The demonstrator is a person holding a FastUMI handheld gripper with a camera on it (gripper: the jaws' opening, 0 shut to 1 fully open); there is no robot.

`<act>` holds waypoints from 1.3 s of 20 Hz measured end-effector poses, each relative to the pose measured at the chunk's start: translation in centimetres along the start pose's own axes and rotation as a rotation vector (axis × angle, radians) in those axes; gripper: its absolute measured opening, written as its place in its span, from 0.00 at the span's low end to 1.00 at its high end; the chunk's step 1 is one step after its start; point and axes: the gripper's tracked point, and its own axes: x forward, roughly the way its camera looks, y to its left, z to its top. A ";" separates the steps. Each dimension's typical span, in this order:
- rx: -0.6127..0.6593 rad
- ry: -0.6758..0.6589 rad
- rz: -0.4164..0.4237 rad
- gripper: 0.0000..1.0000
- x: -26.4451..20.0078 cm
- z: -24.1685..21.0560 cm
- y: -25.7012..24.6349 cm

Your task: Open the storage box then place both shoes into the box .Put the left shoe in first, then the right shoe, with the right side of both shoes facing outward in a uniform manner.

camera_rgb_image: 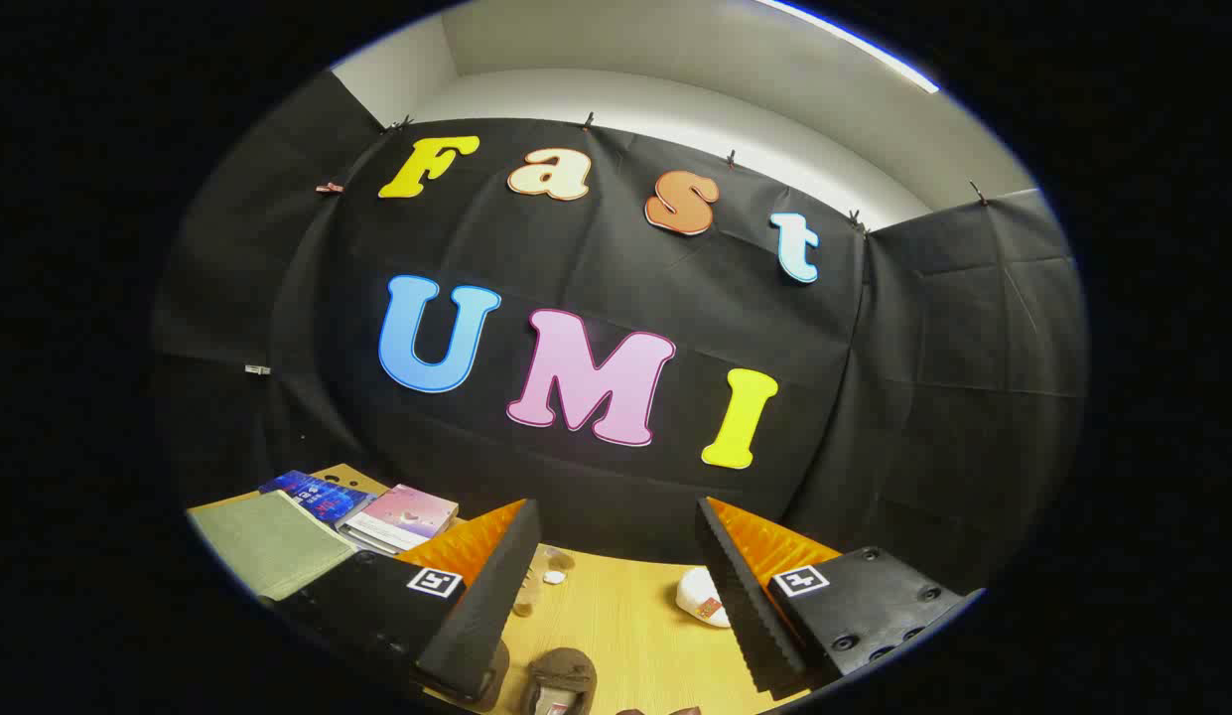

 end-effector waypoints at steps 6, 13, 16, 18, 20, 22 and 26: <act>0.000 0.006 0.003 0.97 0.0 -0.2 -0.1; 0.006 0.014 0.000 0.97 -0.1 -0.4 -0.4; 0.006 0.016 0.002 0.97 0.0 -0.5 -0.3; 0.003 0.014 0.007 0.97 0.0 -0.4 -0.1; 0.006 0.017 0.036 0.97 0.0 -0.4 0.6; 0.017 0.020 0.080 0.97 0.0 -0.6 1.8; 0.049 0.047 0.224 0.97 -0.1 -1.4 5.5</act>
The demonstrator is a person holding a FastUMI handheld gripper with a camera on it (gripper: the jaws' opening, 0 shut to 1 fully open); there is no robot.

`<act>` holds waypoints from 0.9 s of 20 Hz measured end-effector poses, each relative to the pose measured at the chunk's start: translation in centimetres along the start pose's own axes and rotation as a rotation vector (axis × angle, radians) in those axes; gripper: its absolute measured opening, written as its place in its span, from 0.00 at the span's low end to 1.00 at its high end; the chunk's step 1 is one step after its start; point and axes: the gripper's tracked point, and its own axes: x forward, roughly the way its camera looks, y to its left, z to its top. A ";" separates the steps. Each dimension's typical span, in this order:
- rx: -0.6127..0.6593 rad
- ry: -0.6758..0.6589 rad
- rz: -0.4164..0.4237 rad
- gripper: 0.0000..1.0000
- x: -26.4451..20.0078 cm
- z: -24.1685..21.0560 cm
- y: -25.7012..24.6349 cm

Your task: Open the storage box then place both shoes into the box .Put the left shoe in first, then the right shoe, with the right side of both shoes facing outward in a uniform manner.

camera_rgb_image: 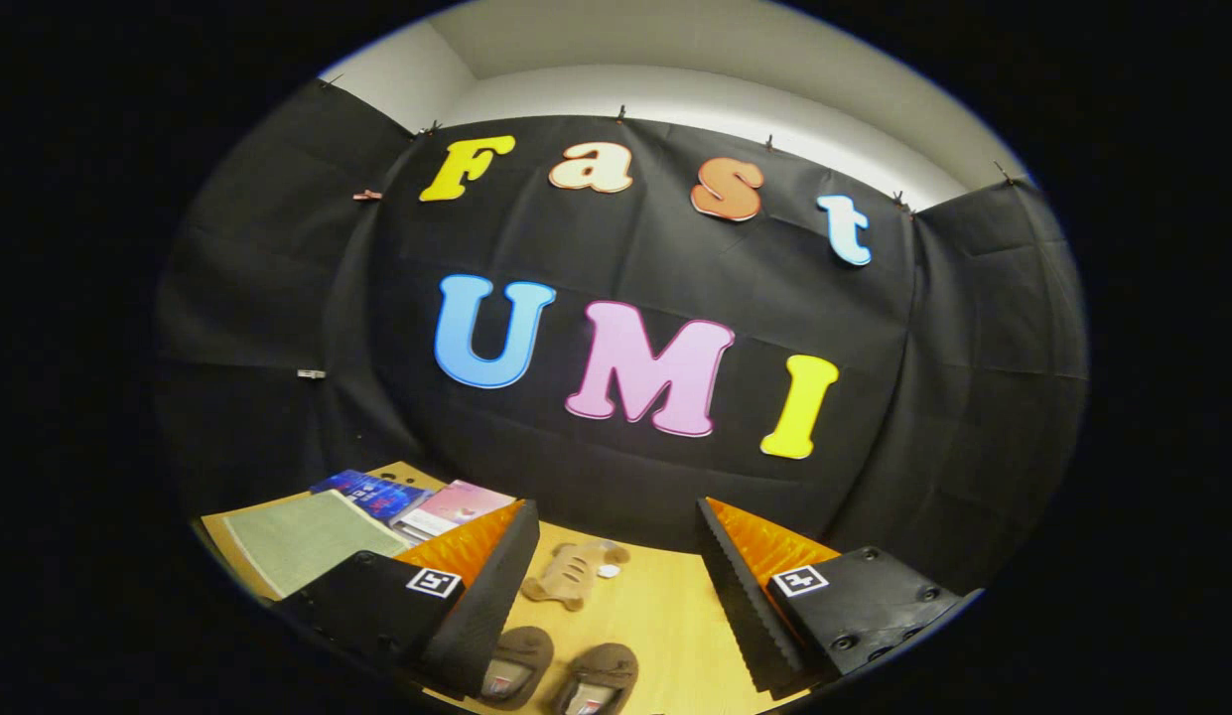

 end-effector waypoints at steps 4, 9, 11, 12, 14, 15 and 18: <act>0.186 0.010 0.182 0.97 0.7 -0.8 4.7; 0.512 0.096 0.426 0.98 1.7 -3.6 10.2; 0.634 0.152 0.522 0.98 2.1 -5.3 12.4; 0.686 0.190 0.537 0.98 2.3 -6.5 13.1; 0.797 0.296 0.608 0.98 2.5 -9.2 15.2; 0.853 0.334 0.657 0.98 2.5 -10.2 16.6; 0.994 0.449 0.765 0.98 2.2 -13.6 19.8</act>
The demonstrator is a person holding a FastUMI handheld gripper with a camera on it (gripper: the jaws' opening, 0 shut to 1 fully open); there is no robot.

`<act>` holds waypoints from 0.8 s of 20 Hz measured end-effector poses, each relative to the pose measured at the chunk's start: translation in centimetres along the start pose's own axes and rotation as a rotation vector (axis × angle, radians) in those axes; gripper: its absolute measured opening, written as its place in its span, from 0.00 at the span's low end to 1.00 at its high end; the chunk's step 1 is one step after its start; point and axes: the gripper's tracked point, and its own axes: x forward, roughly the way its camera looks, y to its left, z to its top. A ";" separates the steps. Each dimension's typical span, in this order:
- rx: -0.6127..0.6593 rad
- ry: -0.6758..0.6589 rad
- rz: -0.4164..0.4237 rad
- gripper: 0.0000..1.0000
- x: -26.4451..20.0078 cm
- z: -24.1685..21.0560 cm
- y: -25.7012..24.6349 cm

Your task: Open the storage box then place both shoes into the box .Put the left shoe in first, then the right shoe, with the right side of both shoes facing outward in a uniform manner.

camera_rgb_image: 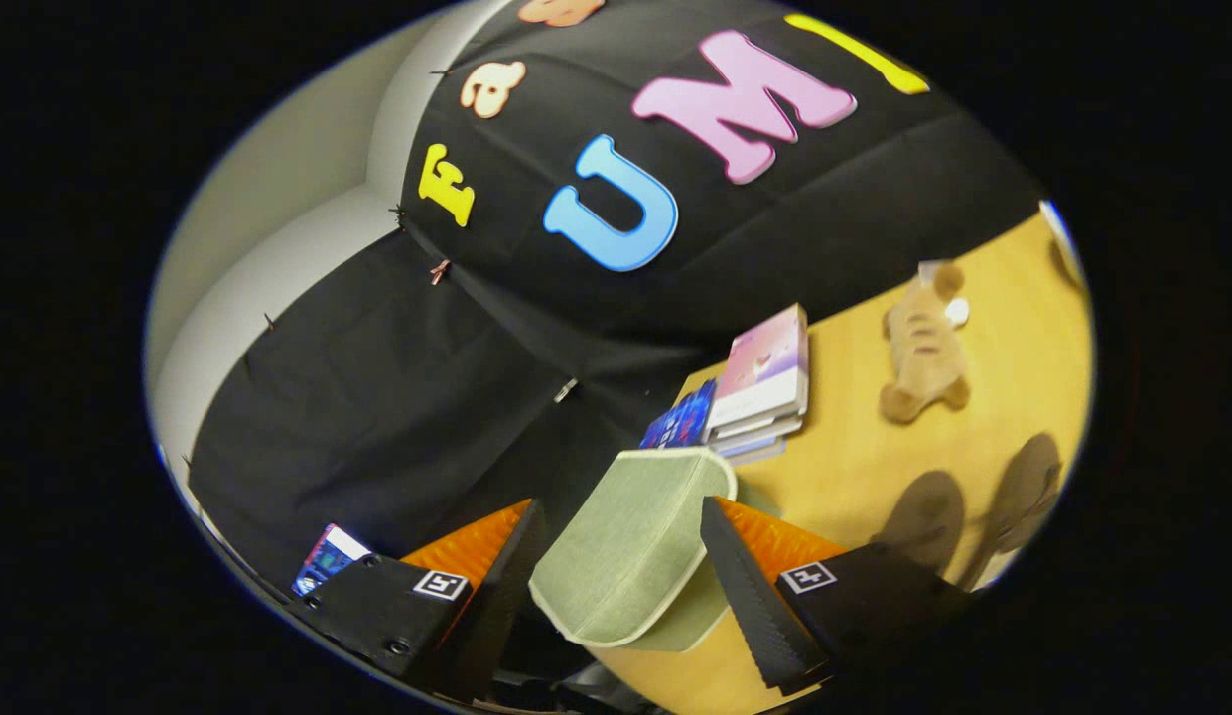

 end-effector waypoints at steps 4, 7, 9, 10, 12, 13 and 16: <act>0.206 0.068 0.081 0.98 2.9 -2.8 -2.1; 0.270 0.100 0.104 0.97 3.7 -4.4 -3.9; 0.301 0.123 0.106 0.98 4.4 -5.4 -5.1; 0.325 0.137 0.108 0.98 4.9 -6.3 -5.6; 0.371 0.168 0.133 0.97 5.5 -7.7 -5.8; 0.388 0.188 0.140 0.98 5.9 -8.5 -5.8; 0.450 0.229 0.170 0.97 6.6 -10.1 -5.7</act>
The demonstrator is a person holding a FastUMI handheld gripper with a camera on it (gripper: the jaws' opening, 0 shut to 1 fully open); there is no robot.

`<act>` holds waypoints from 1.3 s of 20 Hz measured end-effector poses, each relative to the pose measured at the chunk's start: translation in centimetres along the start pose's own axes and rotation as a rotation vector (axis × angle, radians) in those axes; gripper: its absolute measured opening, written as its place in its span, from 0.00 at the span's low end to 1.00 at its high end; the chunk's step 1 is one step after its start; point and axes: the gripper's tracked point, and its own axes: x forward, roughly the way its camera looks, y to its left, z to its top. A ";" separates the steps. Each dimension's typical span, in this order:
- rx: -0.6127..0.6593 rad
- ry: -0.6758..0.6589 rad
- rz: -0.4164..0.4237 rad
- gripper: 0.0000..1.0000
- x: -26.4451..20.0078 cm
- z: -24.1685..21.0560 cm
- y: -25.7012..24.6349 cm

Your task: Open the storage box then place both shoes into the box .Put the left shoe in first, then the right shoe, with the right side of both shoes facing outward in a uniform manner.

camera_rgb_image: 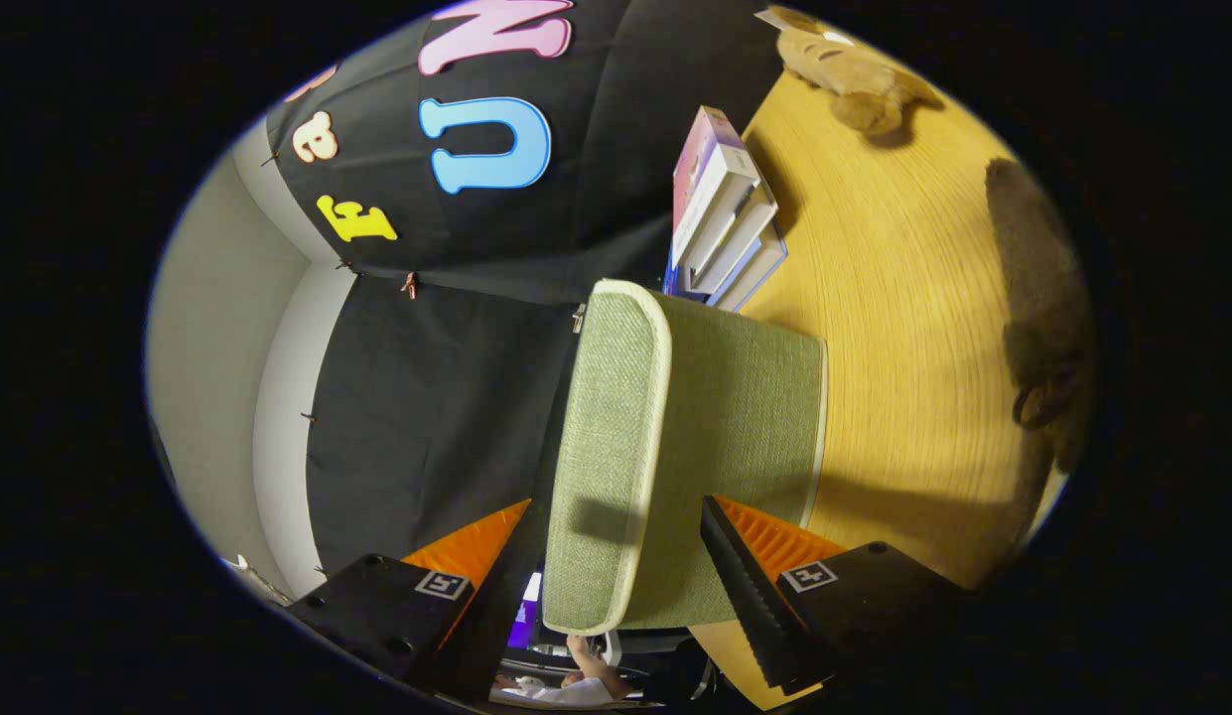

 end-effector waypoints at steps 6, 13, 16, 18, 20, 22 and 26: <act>0.084 -0.036 0.108 0.95 1.1 0.4 1.5; 0.103 -0.048 0.130 0.64 1.5 0.6 1.6; 0.124 -0.061 0.165 0.22 0.9 1.0 2.6; 0.097 -0.068 0.149 0.06 0.9 1.0 2.8; 0.089 -0.081 0.131 0.06 0.9 1.1 3.4; 0.074 -0.099 0.103 0.05 0.7 1.2 4.2; 0.018 -0.152 0.072 0.05 0.6 1.5 7.9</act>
